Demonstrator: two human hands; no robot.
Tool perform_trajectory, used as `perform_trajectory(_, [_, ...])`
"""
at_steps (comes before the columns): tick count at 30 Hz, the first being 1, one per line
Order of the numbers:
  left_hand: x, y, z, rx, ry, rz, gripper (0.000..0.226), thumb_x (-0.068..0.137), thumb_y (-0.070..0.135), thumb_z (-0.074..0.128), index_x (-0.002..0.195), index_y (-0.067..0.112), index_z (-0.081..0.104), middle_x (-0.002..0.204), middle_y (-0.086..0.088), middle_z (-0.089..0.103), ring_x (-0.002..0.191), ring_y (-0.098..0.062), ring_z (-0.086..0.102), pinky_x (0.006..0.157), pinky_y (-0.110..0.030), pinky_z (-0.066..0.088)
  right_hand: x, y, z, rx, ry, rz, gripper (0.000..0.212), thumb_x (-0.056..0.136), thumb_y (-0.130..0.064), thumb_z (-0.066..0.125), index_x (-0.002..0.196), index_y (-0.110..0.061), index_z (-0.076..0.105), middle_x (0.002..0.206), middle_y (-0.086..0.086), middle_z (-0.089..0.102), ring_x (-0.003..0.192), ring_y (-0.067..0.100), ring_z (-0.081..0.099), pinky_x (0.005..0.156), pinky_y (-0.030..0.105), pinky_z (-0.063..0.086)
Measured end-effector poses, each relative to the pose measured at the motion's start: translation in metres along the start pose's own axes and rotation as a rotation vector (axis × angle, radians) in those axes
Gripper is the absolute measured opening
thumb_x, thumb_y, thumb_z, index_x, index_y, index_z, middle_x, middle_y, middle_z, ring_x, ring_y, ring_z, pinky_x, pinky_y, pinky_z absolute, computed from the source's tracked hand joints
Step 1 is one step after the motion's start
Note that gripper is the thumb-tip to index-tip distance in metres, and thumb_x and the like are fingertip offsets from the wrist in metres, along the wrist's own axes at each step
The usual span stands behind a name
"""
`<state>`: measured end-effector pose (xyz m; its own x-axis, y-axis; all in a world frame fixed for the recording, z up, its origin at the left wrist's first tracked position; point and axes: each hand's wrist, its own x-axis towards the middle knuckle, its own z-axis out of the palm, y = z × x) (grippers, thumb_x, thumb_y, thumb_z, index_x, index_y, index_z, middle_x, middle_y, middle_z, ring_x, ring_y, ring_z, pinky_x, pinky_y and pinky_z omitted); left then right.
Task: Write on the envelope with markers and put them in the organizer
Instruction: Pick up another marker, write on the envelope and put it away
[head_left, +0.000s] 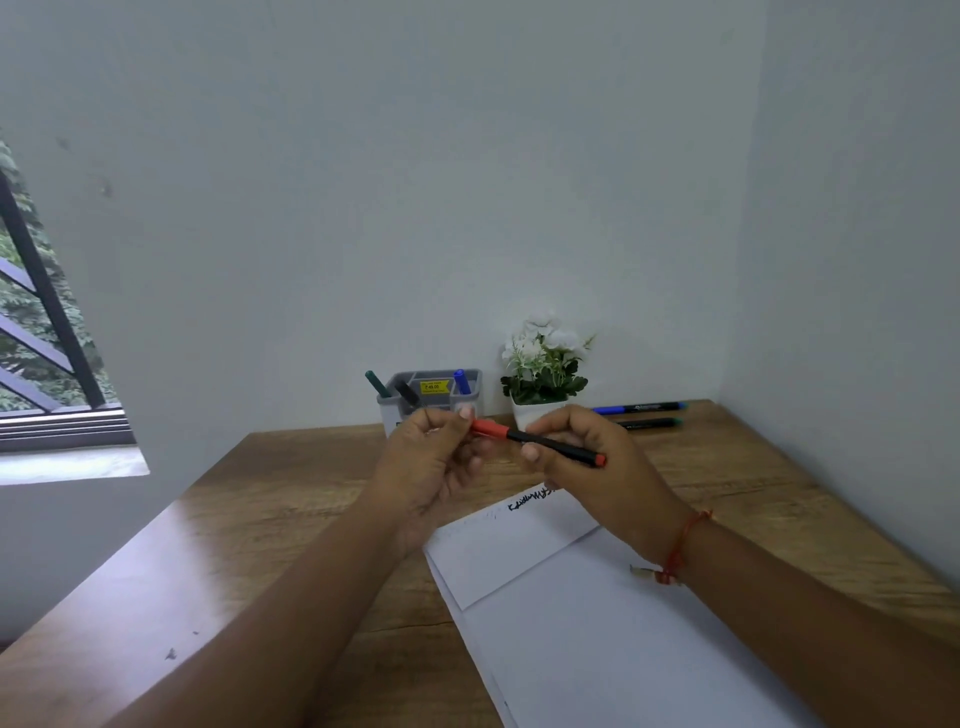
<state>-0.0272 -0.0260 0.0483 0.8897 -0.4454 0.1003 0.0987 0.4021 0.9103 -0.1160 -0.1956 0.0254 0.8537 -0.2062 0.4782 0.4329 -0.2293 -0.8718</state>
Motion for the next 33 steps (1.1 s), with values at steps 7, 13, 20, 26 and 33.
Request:
perform_trajectory(7, [0.022, 0.063, -0.032, 0.215, 0.475, 0.598, 0.016, 0.092, 0.023, 0.067, 0.092, 0.012, 0.056, 0.089, -0.01, 0.073, 0.076, -0.016, 0.073, 0.075, -0.028, 0.059, 0.003, 0.015, -0.022, -0.323, 0.106, 0.088, 0.04, 0.091, -0.039, 0.069, 0.127, -0.031, 0.052, 0.094, -0.018, 0.075, 0.087, -0.003, 0.066, 0.084, 0.024, 0.049])
perform_trajectory(13, [0.058, 0.091, -0.045, 0.803, 0.615, 0.847, 0.02, 0.093, 0.03, 0.065, 0.092, 0.013, 0.054, 0.081, -0.001, 0.068, 0.075, -0.015, 0.068, 0.069, -0.028, 0.055, 0.0, 0.014, -0.024, -0.647, -0.018, 0.039, 0.043, 0.091, -0.051, 0.063, 0.127, -0.03, 0.055, 0.103, -0.016, 0.07, 0.096, -0.006, 0.063, 0.082, 0.022, 0.052])
perform_trajectory(20, [0.099, 0.077, -0.056, 1.116, 0.499, 0.776, 0.022, 0.094, 0.027, 0.061, 0.085, 0.012, 0.049, 0.074, -0.003, 0.067, 0.066, -0.022, 0.062, 0.059, -0.033, 0.048, 0.001, 0.015, -0.025, -0.79, -0.092, 0.008, 0.042, 0.091, -0.056, 0.061, 0.124, -0.029, 0.059, 0.11, -0.013, 0.07, 0.098, -0.001, 0.065, 0.085, 0.029, 0.056])
perform_trajectory(26, [0.11, 0.062, -0.056, 1.183, 0.491, 0.653, 0.025, 0.092, 0.03, 0.065, 0.083, 0.01, 0.053, 0.072, -0.003, 0.063, 0.065, -0.023, 0.059, 0.056, -0.032, 0.044, 0.003, 0.017, -0.026, -0.828, -0.107, 0.0, 0.041, 0.091, -0.056, 0.06, 0.122, -0.028, 0.06, 0.109, -0.014, 0.069, 0.098, 0.001, 0.064, 0.085, 0.028, 0.054])
perform_trajectory(33, [0.11, 0.049, -0.061, 1.318, 0.451, 0.511, 0.022, 0.093, 0.033, 0.062, 0.088, 0.012, 0.063, 0.079, -0.002, 0.065, 0.068, -0.015, 0.057, 0.058, -0.029, 0.039, 0.003, 0.017, -0.027, -0.855, -0.123, -0.007, 0.044, 0.092, -0.059, 0.058, 0.124, -0.029, 0.06, 0.112, -0.013, 0.068, 0.1, 0.002, 0.063, 0.086, 0.028, 0.054])
